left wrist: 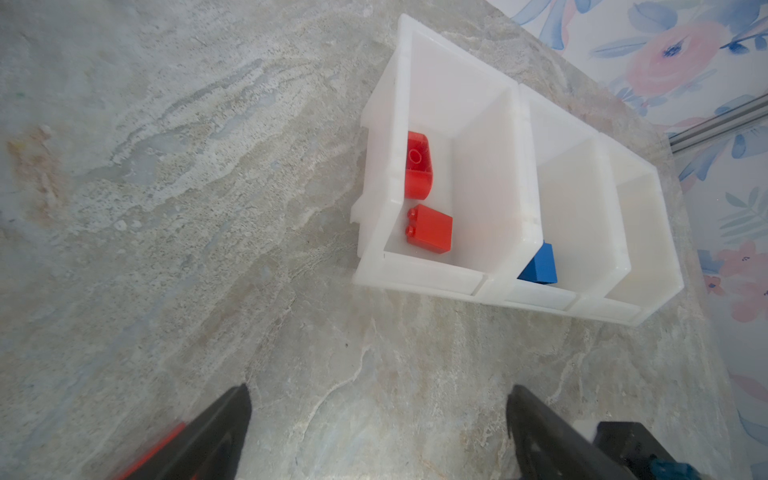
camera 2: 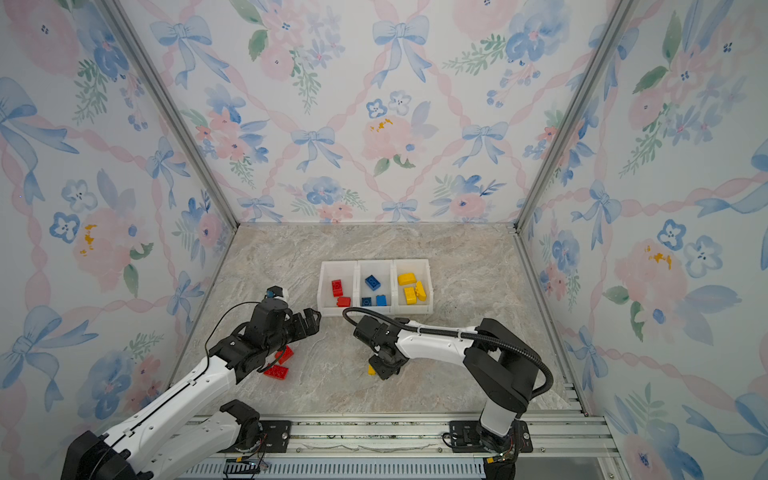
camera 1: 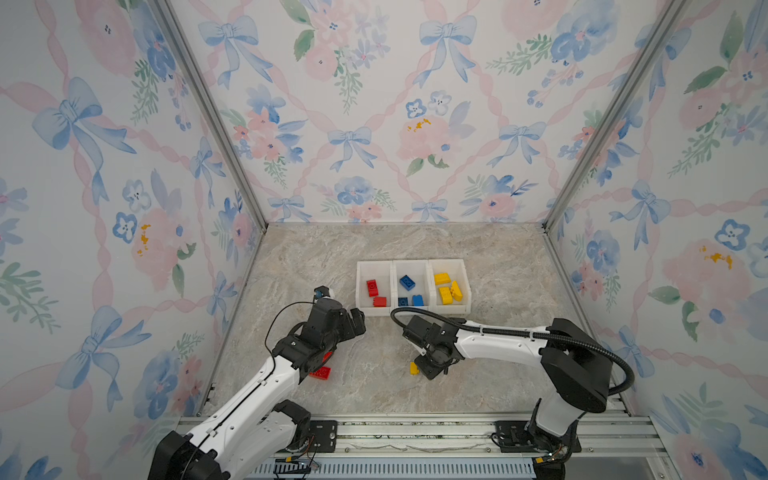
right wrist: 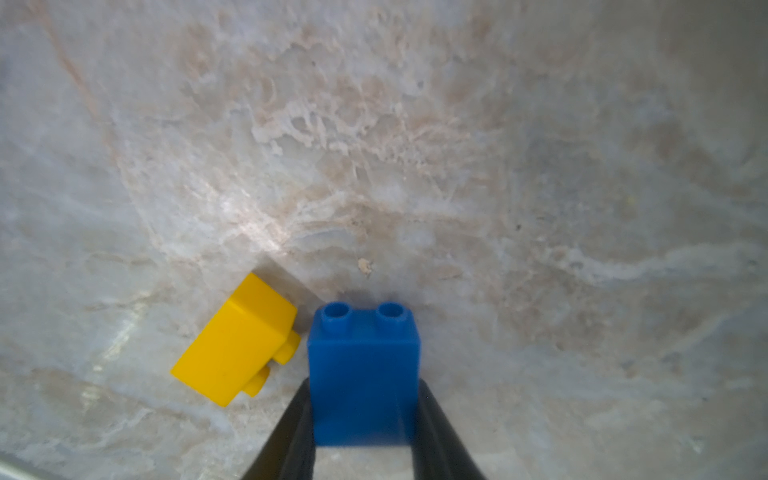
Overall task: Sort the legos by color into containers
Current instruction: 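Lift the blue brick with the right gripper over the middle bin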
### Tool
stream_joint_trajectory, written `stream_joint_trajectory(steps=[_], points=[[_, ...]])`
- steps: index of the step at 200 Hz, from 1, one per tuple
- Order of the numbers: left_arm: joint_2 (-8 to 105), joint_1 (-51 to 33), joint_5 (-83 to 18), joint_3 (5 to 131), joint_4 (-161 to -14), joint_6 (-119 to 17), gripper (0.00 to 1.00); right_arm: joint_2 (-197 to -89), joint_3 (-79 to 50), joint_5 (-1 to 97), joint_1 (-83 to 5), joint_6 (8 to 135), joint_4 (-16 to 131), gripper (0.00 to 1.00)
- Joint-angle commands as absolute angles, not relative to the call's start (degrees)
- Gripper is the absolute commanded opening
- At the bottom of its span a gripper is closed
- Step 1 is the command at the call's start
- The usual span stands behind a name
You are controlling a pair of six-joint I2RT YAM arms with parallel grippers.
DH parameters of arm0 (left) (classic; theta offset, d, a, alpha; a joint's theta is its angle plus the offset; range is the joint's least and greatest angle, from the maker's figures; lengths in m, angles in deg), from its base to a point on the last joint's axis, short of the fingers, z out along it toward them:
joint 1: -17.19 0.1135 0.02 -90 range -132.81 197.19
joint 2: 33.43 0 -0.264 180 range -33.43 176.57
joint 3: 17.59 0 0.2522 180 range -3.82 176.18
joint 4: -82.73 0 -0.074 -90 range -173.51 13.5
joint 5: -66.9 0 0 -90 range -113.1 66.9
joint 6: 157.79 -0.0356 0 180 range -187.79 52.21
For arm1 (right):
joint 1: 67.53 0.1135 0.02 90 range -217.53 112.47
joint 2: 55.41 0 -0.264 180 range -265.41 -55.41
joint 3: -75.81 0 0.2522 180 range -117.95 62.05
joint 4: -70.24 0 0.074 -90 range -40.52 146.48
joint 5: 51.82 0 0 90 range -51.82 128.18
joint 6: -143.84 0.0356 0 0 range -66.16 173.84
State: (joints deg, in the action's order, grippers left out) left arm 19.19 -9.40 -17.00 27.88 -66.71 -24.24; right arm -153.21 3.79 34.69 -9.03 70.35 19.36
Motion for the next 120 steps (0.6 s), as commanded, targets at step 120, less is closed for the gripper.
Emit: stream_joint_trajectory(steps=[120], points=[[19.70,-9.10,-17.22,27.25,-67.07,-25.42,0.98,-152.00,-16.07,33.22,-21.32,64.21,10.43,0.37]])
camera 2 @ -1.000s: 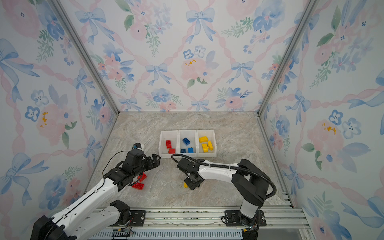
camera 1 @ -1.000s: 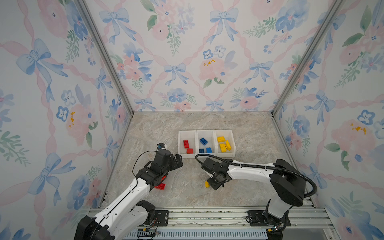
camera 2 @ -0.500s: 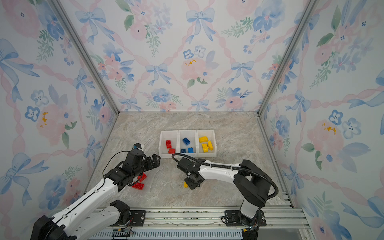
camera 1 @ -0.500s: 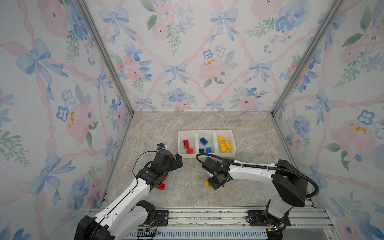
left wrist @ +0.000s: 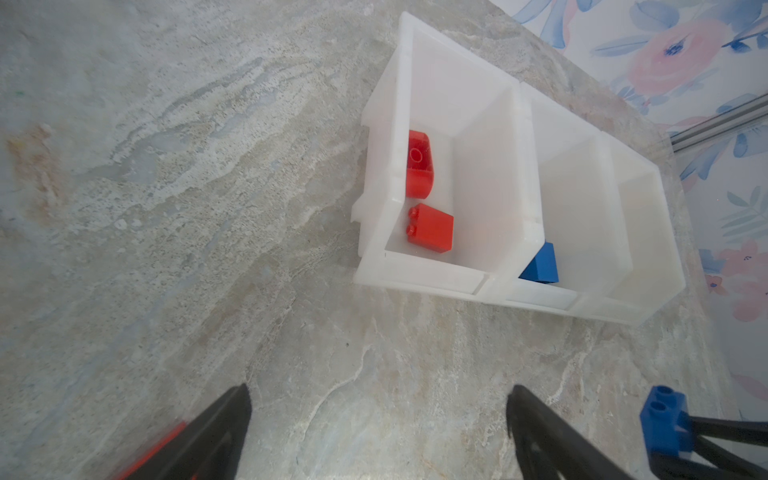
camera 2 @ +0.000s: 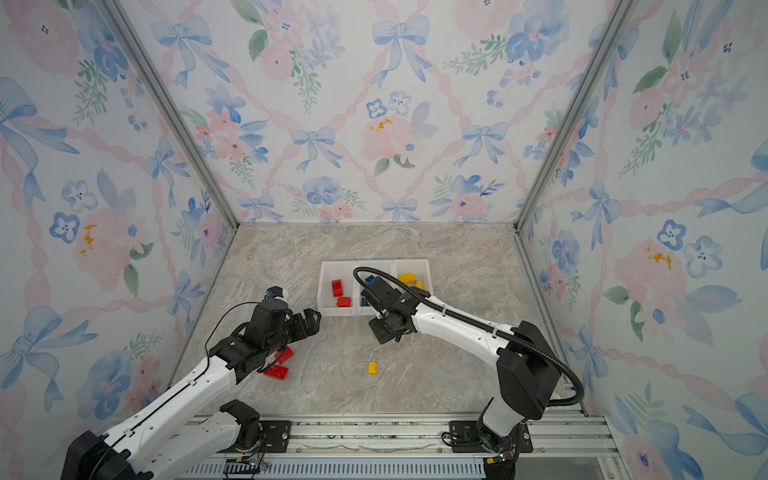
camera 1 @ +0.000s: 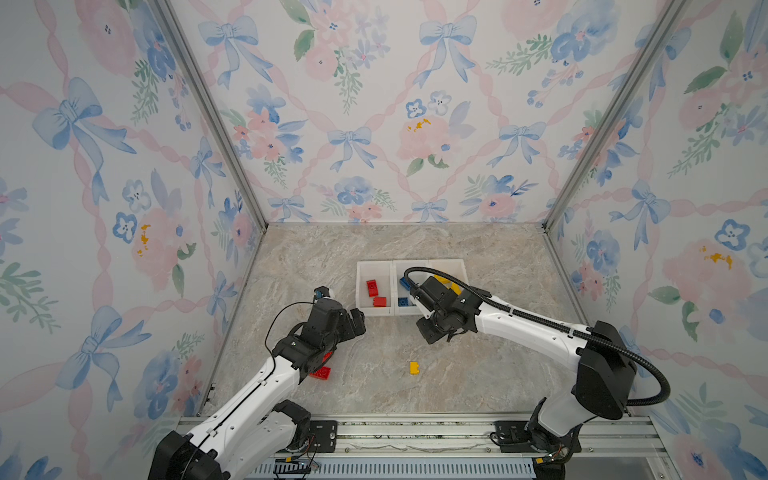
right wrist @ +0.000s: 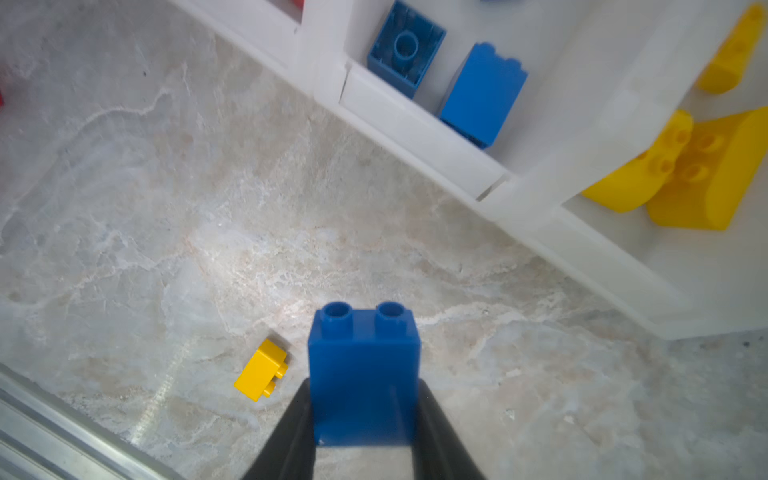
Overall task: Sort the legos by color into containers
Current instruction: 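Lift the blue brick with the right gripper over the middle bin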
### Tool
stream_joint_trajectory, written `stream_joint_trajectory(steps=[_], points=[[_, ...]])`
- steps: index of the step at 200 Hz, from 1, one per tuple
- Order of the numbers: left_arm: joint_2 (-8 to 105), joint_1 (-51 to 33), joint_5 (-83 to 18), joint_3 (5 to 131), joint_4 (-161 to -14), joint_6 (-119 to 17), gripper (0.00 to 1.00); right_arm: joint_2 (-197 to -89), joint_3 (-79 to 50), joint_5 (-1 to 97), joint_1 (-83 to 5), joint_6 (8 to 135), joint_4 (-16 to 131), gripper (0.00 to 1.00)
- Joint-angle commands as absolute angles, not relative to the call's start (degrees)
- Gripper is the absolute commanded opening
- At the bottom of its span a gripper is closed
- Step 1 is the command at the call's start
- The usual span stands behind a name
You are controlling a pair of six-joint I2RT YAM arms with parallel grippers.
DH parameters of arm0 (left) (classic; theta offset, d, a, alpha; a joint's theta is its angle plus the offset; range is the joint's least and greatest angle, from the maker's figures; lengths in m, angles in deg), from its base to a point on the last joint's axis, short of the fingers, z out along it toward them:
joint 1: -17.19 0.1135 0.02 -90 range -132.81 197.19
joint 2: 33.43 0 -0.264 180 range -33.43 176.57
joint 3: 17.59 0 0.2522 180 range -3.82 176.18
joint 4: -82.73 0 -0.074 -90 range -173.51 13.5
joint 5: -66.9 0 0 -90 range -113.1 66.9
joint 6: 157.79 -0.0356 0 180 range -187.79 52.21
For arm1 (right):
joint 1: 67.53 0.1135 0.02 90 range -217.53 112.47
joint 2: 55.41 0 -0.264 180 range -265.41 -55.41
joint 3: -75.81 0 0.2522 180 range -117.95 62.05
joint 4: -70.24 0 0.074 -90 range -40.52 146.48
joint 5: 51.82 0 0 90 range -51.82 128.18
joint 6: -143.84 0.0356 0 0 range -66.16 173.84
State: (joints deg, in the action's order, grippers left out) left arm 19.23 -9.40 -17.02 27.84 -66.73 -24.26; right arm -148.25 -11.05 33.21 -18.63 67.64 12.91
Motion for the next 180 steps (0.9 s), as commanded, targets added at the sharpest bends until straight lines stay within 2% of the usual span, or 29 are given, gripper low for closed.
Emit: stream_joint_trajectory(steps=[1,112,158,168,180], points=[[19.76,-9.19,-17.22,27.23,-67.07,-25.42,0.98,-152.17,-16.25,33.24,-21.49,64.08,10.43,0.37],[19.51,-9.11,-16.81,27.45,-67.16,-24.45,0.98,-176.15,-43.66,33.94,-30.55,63.46,7.23,0.35],[19.35,-9.11,-16.92,27.30,-67.09,-24.09,0.98,-182.11,-50.13,33.78,-32.37,64.70,4.72,0.35],[19.39,-9.12,-16.87,27.26,-67.07,-23.92,0.98,-182.53,-50.69,33.70,-32.46,64.77,4.46,0.36],[19.35,-9.13,-16.87,27.15,-67.07,-23.79,0.98,-182.68,-50.98,33.70,-32.51,64.93,4.37,0.43]])
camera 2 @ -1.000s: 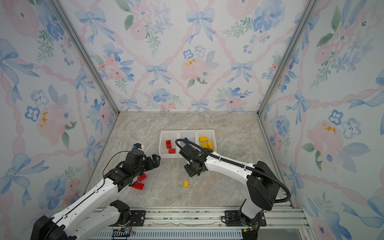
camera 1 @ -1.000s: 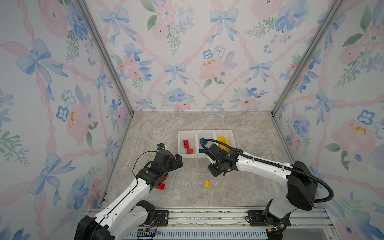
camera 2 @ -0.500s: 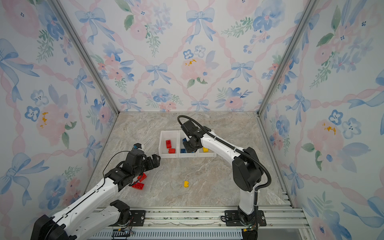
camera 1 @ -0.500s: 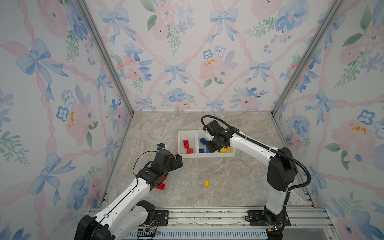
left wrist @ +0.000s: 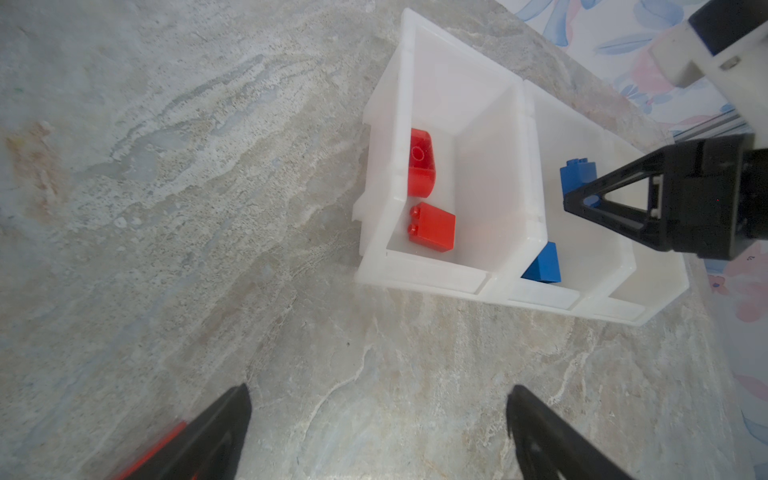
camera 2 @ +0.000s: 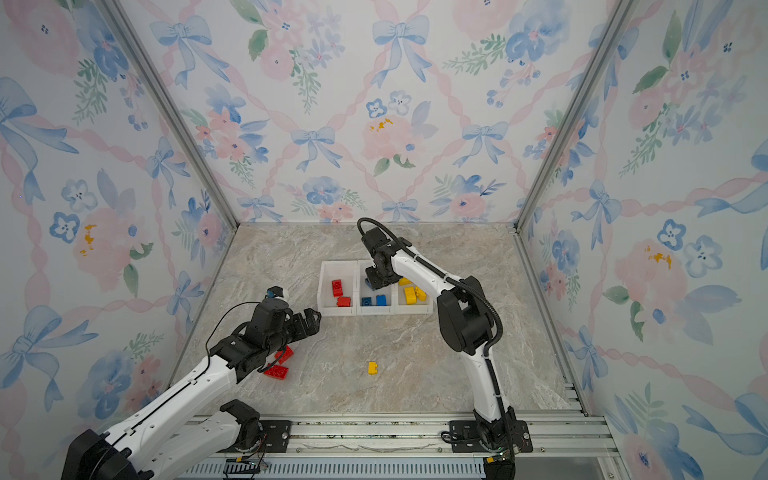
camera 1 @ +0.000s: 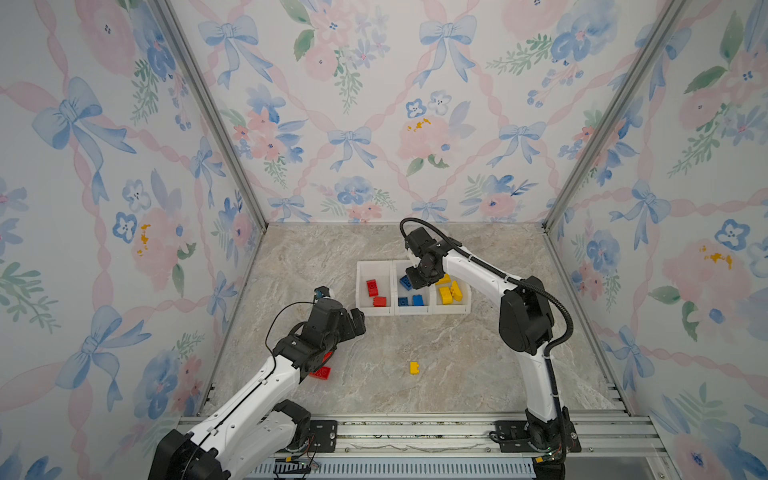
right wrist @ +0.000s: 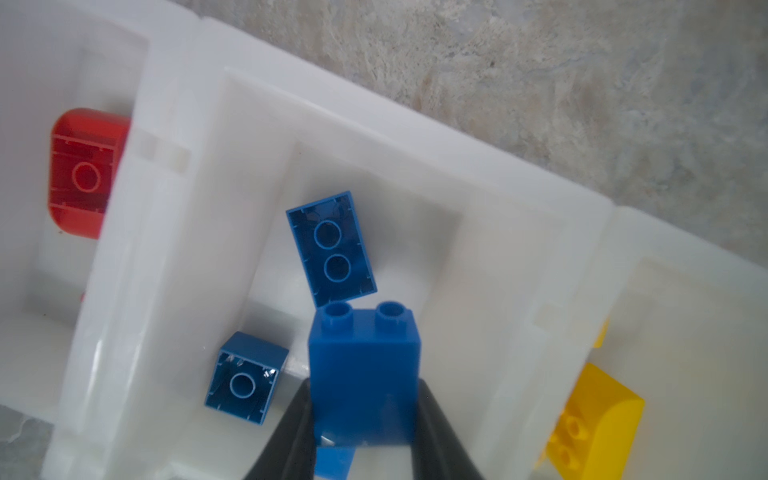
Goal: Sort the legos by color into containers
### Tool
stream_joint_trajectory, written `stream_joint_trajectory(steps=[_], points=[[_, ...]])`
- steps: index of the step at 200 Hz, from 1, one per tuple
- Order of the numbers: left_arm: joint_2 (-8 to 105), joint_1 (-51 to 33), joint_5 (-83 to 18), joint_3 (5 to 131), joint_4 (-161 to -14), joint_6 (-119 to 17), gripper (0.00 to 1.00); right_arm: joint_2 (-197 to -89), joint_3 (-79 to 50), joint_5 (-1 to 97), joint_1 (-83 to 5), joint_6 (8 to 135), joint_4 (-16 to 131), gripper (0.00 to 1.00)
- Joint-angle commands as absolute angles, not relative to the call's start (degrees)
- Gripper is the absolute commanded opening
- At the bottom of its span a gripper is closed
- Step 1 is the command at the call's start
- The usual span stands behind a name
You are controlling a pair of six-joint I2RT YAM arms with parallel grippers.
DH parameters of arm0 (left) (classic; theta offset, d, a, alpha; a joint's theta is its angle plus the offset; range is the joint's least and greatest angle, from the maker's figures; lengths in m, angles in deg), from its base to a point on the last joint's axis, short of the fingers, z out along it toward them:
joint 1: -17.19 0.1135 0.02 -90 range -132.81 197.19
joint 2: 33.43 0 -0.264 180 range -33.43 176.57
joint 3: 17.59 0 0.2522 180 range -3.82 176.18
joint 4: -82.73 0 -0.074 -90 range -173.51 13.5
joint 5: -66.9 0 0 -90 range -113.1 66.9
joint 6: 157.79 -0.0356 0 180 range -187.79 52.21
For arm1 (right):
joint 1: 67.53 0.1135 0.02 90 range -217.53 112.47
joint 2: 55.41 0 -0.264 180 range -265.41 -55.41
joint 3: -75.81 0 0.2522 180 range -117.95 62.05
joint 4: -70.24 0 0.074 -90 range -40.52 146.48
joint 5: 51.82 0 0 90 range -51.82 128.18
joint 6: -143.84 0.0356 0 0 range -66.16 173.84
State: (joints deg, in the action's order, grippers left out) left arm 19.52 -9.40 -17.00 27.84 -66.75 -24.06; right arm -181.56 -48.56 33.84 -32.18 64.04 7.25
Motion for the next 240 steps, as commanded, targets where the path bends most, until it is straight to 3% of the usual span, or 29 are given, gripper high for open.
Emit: stream_joint_trajectory(steps=[1,18,39,163,240], points=[[19.37,-9.15,-16.87,27.13,-67.07,-23.82,0.98,-182.67,-51.02,33.70,-32.49,64.97,4.37,0.44],[19.34,-9.09,-16.85,27.13,-67.14,-23.55,0.98,-182.65,-50.98,33.70,-32.46,65.13,4.45,0.53],[19.58,-9.18,-16.54,27.14,-67.04,-23.24,0.98,-182.17,-50.72,33.79,-32.46,65.23,4.62,0.57],[23.14,-9.14,-9.82,29.63,-56.60,-21.64,0.91,-170.74,-42.42,34.58,-30.12,65.46,5.42,0.66],[22.29,-9.11,-6.71,32.16,-40.49,-6.92,0.80,-163.04,-35.38,35.72,-29.68,65.64,4.56,0.72]])
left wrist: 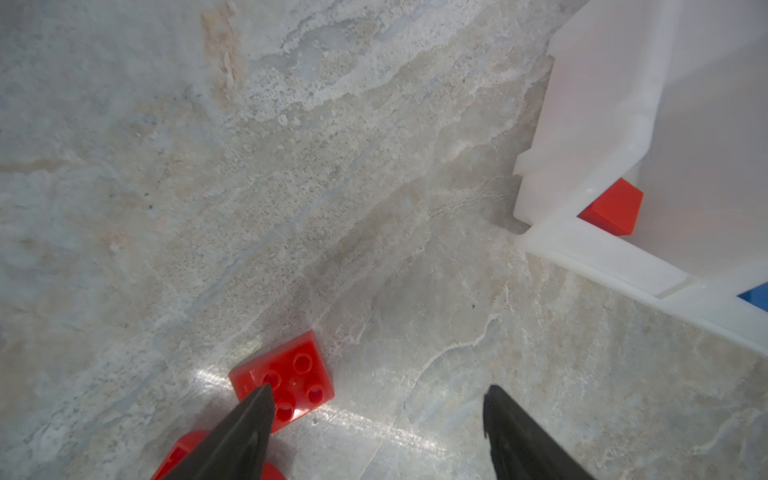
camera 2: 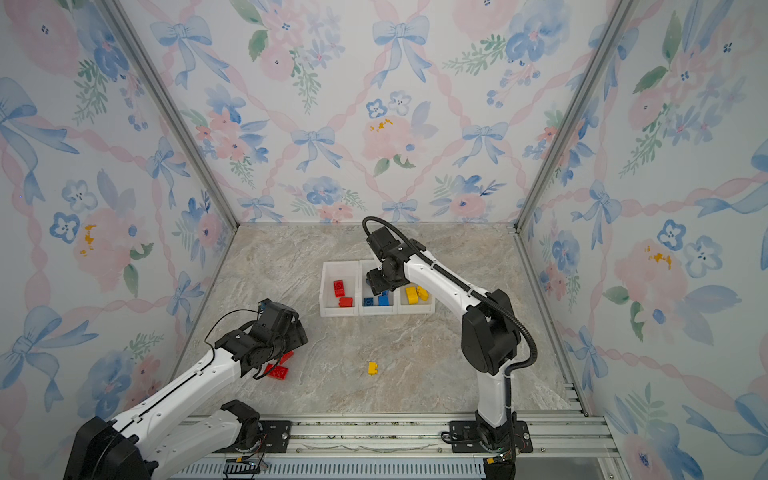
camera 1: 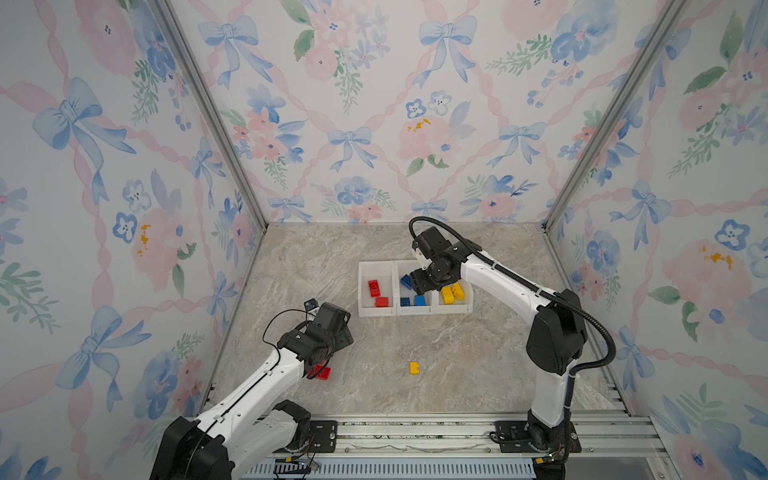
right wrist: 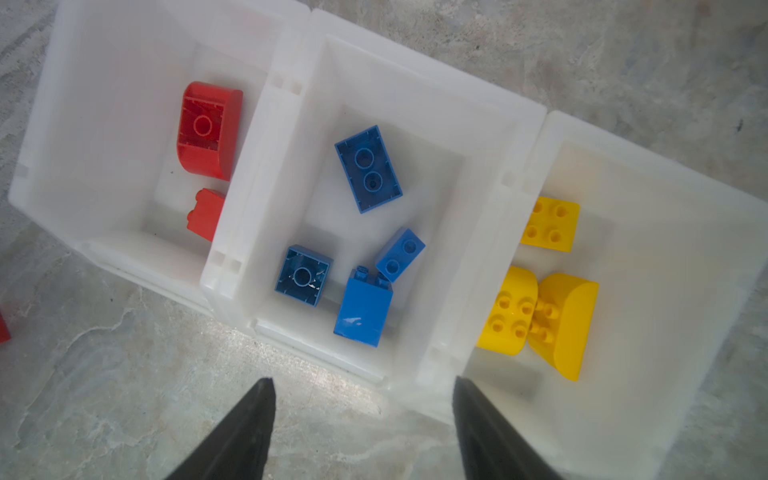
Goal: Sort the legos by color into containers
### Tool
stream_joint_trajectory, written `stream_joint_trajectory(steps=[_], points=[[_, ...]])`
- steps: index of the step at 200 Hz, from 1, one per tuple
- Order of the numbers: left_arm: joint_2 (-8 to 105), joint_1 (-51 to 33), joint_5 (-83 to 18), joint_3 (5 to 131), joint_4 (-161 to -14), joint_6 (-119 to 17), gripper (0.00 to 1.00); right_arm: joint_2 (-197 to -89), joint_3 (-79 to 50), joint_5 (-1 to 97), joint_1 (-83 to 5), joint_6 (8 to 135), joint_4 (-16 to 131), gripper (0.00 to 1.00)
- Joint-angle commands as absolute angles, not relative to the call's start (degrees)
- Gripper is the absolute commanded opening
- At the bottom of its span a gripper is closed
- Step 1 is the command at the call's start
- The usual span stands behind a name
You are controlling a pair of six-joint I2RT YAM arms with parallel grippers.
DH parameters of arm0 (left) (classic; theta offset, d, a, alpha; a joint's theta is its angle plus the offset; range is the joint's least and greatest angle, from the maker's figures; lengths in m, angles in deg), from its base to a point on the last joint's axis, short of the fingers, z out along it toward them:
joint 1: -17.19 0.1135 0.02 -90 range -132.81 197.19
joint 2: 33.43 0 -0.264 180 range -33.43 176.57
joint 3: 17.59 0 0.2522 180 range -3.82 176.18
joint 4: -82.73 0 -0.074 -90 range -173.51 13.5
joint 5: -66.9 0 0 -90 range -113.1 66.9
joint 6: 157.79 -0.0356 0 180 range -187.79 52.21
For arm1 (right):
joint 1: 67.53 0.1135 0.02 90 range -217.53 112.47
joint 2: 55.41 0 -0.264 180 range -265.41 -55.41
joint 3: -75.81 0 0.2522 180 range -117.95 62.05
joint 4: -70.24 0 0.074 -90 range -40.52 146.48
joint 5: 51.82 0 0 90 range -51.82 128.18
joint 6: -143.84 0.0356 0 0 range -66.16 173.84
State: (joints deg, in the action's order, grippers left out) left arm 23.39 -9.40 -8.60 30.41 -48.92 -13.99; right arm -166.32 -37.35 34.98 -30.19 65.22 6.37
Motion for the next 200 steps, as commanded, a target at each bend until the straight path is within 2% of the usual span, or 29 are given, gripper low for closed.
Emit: stream_joint_trajectory(steps=[1,53,100,200], points=[[22.20,-9.15,-6.69,32.19,-40.29,-6.68,0.80,-162.93,-35.27,35.76,-29.71,65.63,4.55,0.72],[18.41,-9.15,-8.38,31.61,-33.40,3.68,0.78,-159.53,-31.43,36.85,-30.05,65.22,4.45,0.79],[17.72,-9.10,-10.06,31.29,-29.29,10.29,0.76,-157.50,-28.47,38.18,-30.57,65.00,4.71,0.81],[20.19,-6.79,-10.19,27.82,-28.22,14.59,0.76,-154.35,-24.94,40.82,-32.60,64.47,5.11,0.84]])
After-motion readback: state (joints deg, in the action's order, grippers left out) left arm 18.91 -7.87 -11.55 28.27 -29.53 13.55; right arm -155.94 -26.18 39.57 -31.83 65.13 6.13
